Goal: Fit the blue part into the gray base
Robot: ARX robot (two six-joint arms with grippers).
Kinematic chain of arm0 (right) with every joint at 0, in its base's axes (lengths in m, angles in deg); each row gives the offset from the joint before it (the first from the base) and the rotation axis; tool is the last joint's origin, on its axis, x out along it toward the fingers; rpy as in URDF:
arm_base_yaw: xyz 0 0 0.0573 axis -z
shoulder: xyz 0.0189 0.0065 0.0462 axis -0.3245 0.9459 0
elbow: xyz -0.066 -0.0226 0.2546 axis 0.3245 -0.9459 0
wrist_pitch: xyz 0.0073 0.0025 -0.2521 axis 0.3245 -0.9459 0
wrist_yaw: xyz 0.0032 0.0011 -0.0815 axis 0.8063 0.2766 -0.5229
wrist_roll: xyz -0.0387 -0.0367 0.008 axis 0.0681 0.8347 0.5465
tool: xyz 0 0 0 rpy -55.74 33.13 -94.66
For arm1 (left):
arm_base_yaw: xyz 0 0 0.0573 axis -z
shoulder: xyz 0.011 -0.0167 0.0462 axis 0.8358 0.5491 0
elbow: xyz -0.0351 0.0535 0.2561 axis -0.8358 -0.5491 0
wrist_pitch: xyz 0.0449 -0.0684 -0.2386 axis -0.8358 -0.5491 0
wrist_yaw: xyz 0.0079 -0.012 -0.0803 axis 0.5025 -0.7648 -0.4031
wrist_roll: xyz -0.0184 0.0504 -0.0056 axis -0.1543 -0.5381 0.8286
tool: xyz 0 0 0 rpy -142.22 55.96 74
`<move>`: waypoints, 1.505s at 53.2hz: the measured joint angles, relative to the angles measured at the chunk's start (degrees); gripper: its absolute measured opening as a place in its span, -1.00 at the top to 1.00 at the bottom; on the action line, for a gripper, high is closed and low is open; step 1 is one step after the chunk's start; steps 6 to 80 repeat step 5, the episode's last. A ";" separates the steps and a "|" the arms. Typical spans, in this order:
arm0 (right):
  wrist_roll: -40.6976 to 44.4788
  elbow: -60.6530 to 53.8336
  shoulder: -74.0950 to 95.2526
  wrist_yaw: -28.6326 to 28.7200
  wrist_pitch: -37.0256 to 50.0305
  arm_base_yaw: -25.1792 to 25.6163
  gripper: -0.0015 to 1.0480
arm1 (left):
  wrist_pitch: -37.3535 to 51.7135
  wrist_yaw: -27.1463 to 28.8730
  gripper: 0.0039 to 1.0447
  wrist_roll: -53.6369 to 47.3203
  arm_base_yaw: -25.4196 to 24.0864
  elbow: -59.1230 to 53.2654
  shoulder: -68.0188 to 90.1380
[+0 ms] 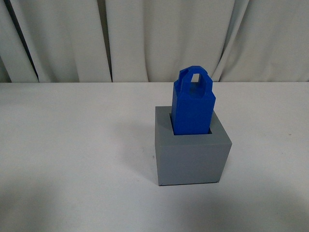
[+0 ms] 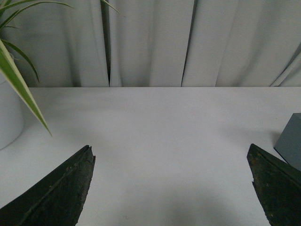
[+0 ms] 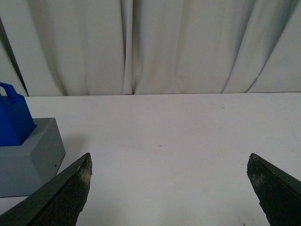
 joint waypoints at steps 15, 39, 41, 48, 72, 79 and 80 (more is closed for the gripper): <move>0.00 0.00 0.00 0.00 0.00 0.00 -0.86 | 0.00 0.00 -0.89 -0.02 0.00 0.00 0.00; 0.00 0.00 0.00 0.00 0.00 0.00 -0.86 | 0.00 0.00 -0.89 -0.02 0.00 0.00 0.00; 0.00 0.00 0.00 0.00 0.00 0.00 -0.86 | 0.00 0.00 -0.89 -0.02 0.00 0.00 0.00; 0.00 0.00 0.00 0.00 0.00 0.00 -0.86 | 0.00 0.00 -0.89 -0.02 0.00 0.00 0.00; 0.00 0.00 0.00 0.00 0.00 0.00 -0.86 | 0.00 0.00 -0.89 -0.02 0.00 0.00 0.00; 0.00 0.00 0.00 0.00 0.00 0.00 -0.86 | 0.00 0.00 -0.89 -0.02 0.00 0.00 0.00; 0.00 0.00 0.00 0.00 0.00 0.00 -0.86 | 0.00 0.00 -0.89 -0.02 0.00 0.00 0.00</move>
